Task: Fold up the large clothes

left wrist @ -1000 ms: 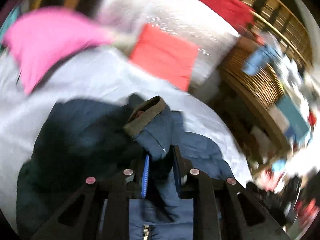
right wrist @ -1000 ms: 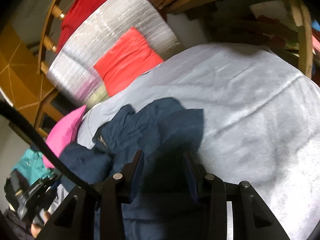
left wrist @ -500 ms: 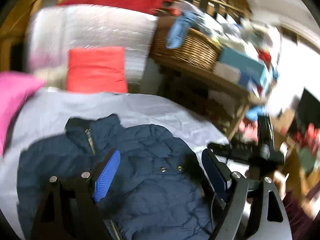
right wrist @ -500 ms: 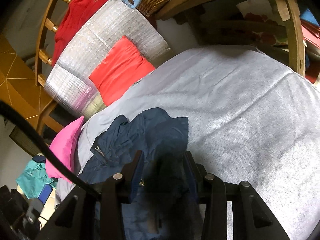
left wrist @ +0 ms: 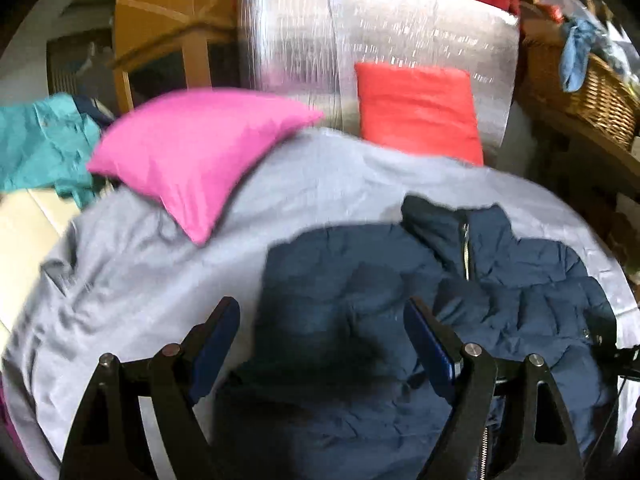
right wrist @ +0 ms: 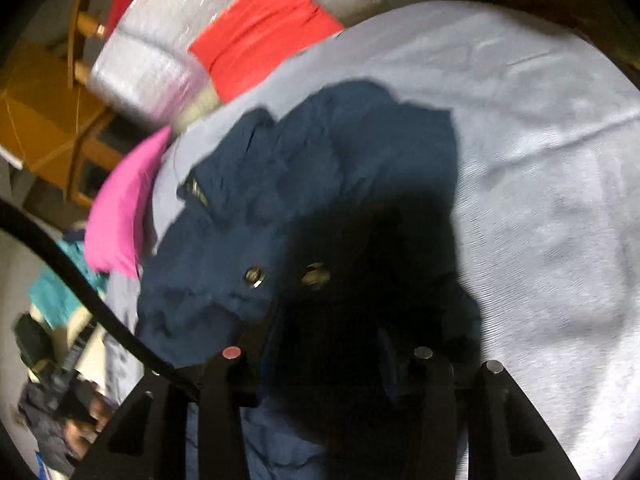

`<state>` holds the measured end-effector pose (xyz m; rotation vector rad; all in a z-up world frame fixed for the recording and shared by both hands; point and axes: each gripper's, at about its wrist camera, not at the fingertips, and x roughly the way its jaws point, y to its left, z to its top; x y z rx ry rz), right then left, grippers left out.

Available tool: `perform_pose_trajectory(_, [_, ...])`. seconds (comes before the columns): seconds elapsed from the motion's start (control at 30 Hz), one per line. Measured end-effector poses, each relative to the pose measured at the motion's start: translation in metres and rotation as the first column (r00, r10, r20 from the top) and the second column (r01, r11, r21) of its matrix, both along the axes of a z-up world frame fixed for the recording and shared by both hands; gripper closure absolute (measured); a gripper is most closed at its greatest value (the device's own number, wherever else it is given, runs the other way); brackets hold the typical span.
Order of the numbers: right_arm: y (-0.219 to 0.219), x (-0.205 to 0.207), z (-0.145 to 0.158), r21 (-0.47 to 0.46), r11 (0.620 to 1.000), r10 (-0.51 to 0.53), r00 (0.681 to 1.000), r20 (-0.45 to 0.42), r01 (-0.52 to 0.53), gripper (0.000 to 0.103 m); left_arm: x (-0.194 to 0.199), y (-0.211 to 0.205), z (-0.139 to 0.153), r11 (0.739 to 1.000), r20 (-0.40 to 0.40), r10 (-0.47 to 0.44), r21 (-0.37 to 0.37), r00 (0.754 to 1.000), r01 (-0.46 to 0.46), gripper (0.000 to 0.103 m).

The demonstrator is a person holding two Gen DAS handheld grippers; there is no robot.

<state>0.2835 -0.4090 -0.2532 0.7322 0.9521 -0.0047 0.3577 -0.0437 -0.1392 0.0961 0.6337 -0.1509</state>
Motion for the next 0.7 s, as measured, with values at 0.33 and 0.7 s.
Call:
perform_pose_trajectory(0.33, [0.044,-0.007,0.044,-0.321,0.945,0.003,0.981,0.192,0.06,0.091,-0.027,0.006,0.039,1.0,0.163,0.009,0.028,0.987,-0.014,0.019])
perform_pose_trajectory(0.7, [0.034,0.03,0.025,-0.369,0.918,-0.099,0.984,0.147,0.148,0.091,-0.028,0.01,0.041,0.998,0.165,0.015,0.052,0.986,-0.023,0.019])
